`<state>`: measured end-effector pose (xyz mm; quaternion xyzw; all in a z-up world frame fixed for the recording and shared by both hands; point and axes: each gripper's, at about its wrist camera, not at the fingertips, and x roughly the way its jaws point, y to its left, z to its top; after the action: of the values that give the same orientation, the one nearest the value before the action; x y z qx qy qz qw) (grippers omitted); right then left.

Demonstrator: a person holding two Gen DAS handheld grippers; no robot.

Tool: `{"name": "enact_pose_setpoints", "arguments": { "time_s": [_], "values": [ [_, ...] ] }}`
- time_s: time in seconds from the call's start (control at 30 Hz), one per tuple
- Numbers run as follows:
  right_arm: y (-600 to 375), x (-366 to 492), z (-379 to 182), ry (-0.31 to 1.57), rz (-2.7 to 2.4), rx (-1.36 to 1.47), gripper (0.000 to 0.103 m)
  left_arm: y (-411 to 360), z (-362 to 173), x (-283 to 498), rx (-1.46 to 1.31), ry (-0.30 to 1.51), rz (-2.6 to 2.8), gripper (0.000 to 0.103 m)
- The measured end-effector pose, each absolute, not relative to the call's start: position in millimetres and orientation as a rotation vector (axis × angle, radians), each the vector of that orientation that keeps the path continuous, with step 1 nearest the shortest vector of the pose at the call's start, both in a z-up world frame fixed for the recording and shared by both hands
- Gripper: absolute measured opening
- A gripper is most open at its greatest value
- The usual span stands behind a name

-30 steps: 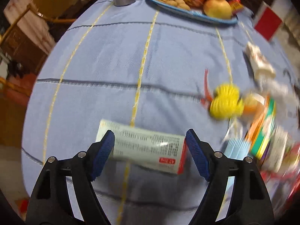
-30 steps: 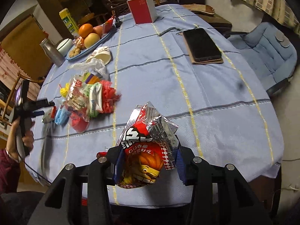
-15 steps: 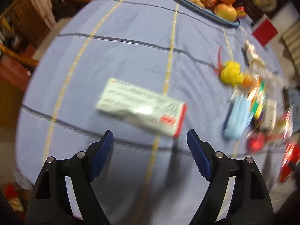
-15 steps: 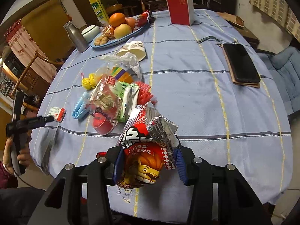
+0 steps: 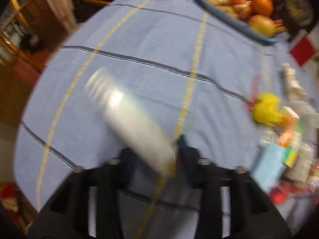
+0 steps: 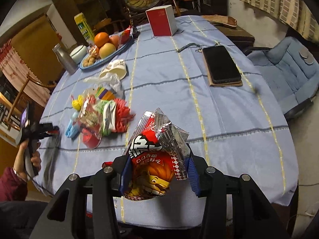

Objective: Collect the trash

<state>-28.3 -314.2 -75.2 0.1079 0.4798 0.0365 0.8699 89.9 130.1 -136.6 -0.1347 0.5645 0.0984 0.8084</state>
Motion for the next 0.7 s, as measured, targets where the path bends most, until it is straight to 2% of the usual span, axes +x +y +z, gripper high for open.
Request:
{"name": "enact_pose_setpoints", "arguments": {
  "time_s": [0.23,0.5,0.57,0.63,0.7],
  "values": [
    [-303.2,6.8,-69.1,0.98,0.201,0.189,0.048,134.4,-83.1,50.0,-0.326,1.051,0.131,0.027],
    [-276.6,28.1,-73.2,0.988,0.355,0.139,0.048,128.2,-76.1,12.2,-0.316,1.041,0.186,0.027],
    [-274.5,32.3,-79.6,1.01,0.38,0.15,0.048,127.1,-81.9,6.0,-0.292,1.071,0.226,0.029],
    [-274.0,34.9,-84.7,1.031,0.4,0.157,0.048,122.0,-92.1,8.6,-0.269,1.111,0.243,0.037],
    [-273.4,32.9,-85.3,1.029,0.408,0.145,0.048,114.1,-101.1,11.8,-0.251,1.144,0.257,0.053]
  ]
}}
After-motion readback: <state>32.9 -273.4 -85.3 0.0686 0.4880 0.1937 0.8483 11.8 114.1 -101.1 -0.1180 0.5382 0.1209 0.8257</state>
